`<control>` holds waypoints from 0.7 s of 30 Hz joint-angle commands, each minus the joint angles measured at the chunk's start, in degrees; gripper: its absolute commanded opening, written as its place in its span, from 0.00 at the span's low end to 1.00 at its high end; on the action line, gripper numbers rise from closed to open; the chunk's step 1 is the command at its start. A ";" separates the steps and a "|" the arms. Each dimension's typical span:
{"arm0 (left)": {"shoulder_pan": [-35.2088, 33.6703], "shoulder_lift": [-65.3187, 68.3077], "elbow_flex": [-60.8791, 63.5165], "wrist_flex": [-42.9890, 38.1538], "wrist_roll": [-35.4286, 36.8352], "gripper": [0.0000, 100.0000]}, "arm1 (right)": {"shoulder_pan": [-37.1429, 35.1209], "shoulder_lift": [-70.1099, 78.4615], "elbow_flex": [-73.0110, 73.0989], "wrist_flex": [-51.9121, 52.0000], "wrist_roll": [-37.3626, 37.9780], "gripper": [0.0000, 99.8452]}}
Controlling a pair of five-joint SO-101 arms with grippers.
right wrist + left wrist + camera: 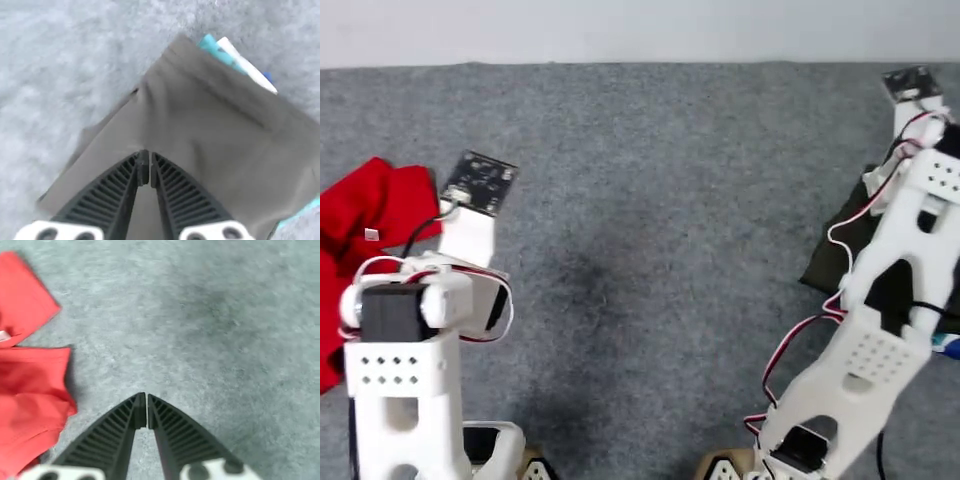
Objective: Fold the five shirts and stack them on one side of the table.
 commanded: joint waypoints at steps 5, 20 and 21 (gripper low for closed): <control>-6.51 -1.05 -3.12 1.05 -0.18 0.02 | -2.15 -10.24 0.97 9.71 -3.25 0.01; -31.65 1.93 7.34 -15.03 -17.14 0.23 | -1.89 -33.54 41.58 9.19 -8.35 0.01; -31.74 3.69 7.87 -16.35 -18.29 0.23 | -1.98 -34.68 43.78 9.10 -8.35 0.01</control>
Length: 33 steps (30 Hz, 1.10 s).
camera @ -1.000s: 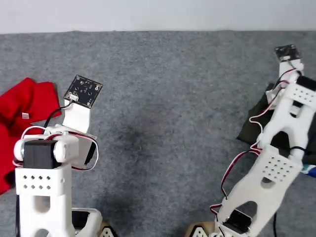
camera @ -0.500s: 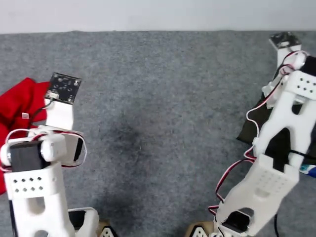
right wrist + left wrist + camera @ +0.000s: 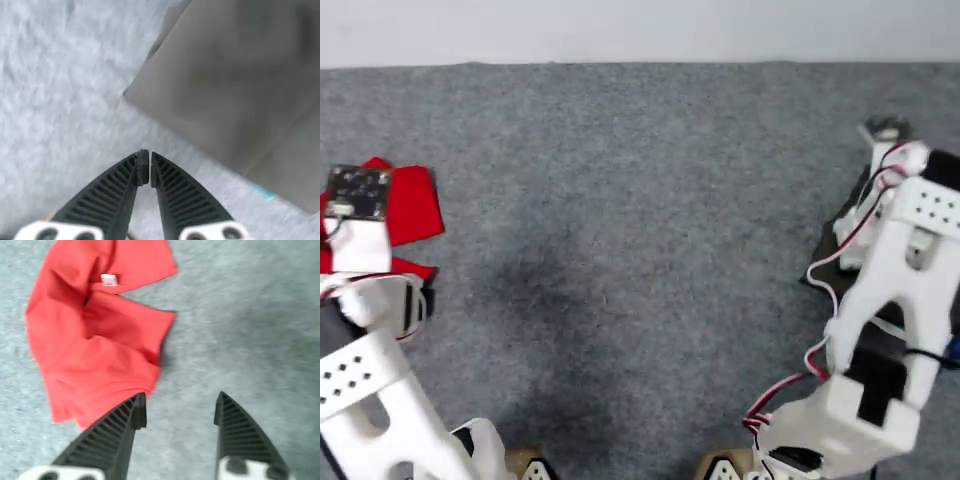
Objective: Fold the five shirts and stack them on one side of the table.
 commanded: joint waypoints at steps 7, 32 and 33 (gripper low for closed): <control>-1.23 21.71 -6.73 -10.37 -5.80 0.23 | 0.04 -9.54 12.04 1.89 -0.70 0.01; 0.70 68.04 -39.87 -9.93 -7.74 0.23 | 0.13 -9.71 12.31 2.07 -0.70 0.01; 0.70 69.45 -40.75 -9.93 -7.74 0.23 | 0.13 -9.71 12.31 2.07 -0.70 0.01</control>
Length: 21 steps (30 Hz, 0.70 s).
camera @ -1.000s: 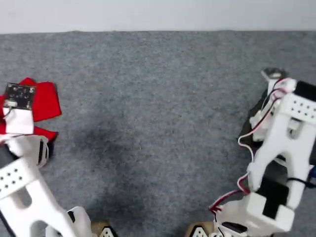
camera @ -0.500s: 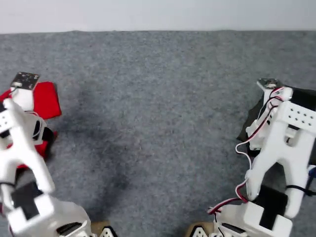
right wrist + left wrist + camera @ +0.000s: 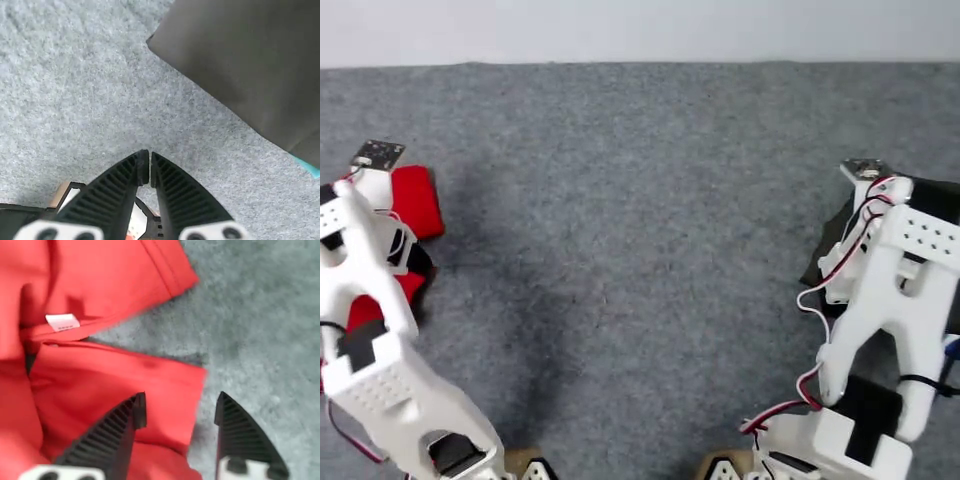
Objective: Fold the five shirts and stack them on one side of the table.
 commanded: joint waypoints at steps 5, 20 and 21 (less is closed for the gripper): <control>0.70 8.18 -7.60 -0.44 -0.53 0.23 | 0.13 -2.59 -0.44 2.07 -0.70 0.01; 5.71 13.80 -14.73 1.41 -0.44 0.01 | 0.13 -2.68 -0.70 2.07 -0.62 0.01; 6.15 13.80 -15.96 3.16 -0.44 0.01 | 0.13 -2.68 -0.70 2.07 -0.62 0.01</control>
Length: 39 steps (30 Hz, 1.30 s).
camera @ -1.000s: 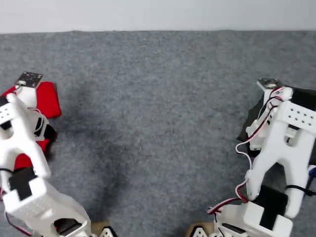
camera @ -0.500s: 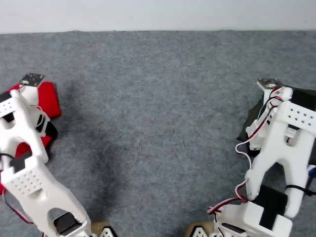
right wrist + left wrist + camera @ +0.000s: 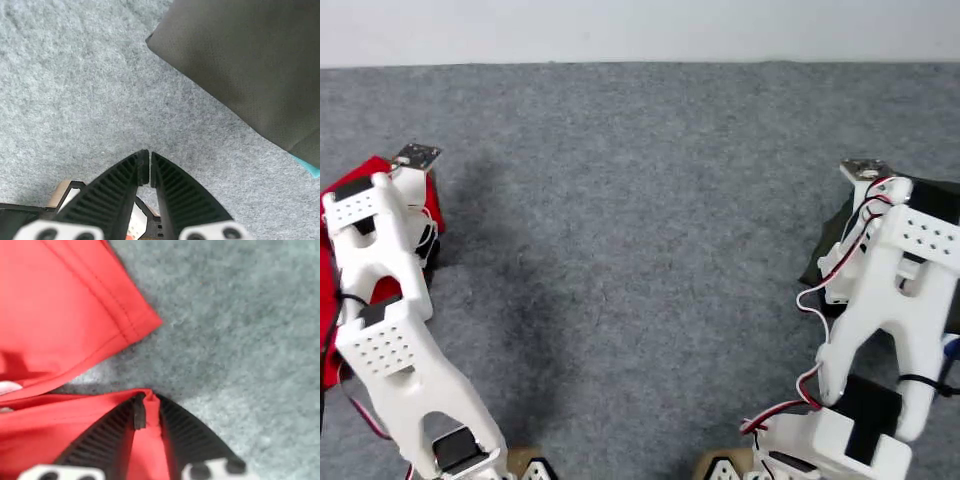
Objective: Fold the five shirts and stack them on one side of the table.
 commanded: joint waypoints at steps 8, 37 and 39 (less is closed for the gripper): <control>6.33 -0.62 -33.71 21.45 4.31 0.01 | 0.22 -2.77 -0.79 2.07 -0.62 0.01; 66.73 -29.45 -57.71 21.10 6.77 0.01 | 9.19 -2.33 -0.44 1.89 -0.35 0.01; 67.16 -31.82 -57.63 21.10 6.77 0.01 | 8.92 -2.33 -0.44 1.89 -0.35 0.01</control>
